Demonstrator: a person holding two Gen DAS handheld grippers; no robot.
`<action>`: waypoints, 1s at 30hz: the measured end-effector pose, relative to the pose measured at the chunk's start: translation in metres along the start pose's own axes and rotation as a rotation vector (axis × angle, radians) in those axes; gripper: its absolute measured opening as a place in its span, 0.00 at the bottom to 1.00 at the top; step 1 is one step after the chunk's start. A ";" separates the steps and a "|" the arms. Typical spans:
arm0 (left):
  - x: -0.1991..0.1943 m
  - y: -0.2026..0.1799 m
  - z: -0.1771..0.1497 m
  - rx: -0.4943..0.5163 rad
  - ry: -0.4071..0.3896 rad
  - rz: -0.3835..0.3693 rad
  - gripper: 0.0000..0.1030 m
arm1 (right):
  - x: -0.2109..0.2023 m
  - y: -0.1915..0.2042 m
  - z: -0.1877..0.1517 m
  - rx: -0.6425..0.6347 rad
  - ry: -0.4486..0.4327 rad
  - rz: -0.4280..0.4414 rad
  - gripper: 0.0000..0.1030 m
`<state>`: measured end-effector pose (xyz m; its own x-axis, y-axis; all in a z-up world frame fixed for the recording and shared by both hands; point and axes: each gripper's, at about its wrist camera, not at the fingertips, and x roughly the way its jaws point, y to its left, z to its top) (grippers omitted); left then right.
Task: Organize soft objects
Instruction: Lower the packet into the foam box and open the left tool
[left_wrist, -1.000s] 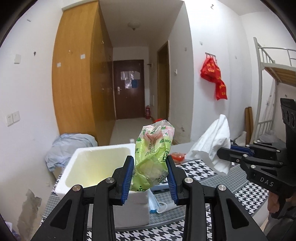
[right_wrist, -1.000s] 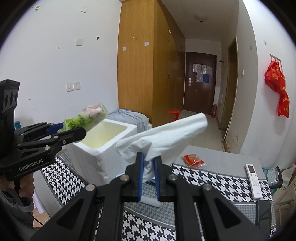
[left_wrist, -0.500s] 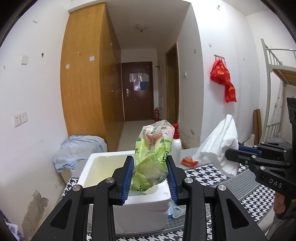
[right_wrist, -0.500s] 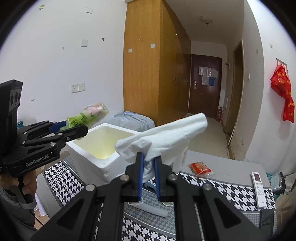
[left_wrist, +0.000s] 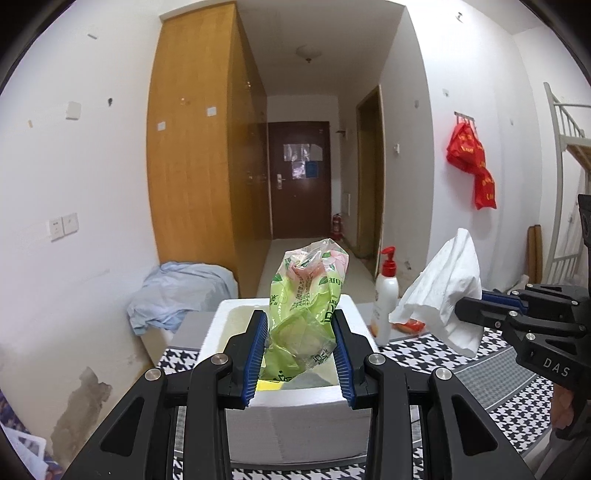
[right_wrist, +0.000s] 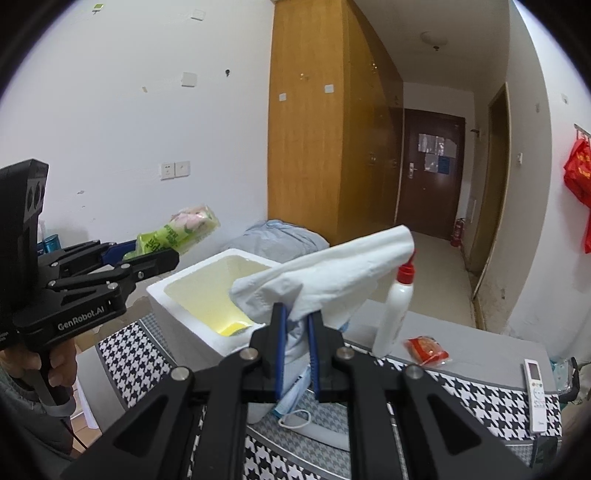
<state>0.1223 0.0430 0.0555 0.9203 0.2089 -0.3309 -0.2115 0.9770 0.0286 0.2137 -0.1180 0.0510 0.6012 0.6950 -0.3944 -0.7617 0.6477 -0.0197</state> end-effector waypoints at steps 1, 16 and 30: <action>0.000 0.001 0.000 0.000 0.003 0.004 0.36 | 0.001 0.001 0.000 -0.002 0.000 0.004 0.14; 0.025 0.011 0.003 -0.021 0.057 0.015 0.36 | 0.023 0.023 0.010 -0.022 0.016 0.043 0.14; 0.067 0.014 0.004 -0.012 0.124 -0.020 0.36 | 0.034 0.018 0.012 0.001 0.036 -0.004 0.14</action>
<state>0.1821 0.0710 0.0372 0.8766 0.1815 -0.4457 -0.1980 0.9802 0.0097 0.2230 -0.0787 0.0481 0.5951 0.6806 -0.4274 -0.7591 0.6506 -0.0208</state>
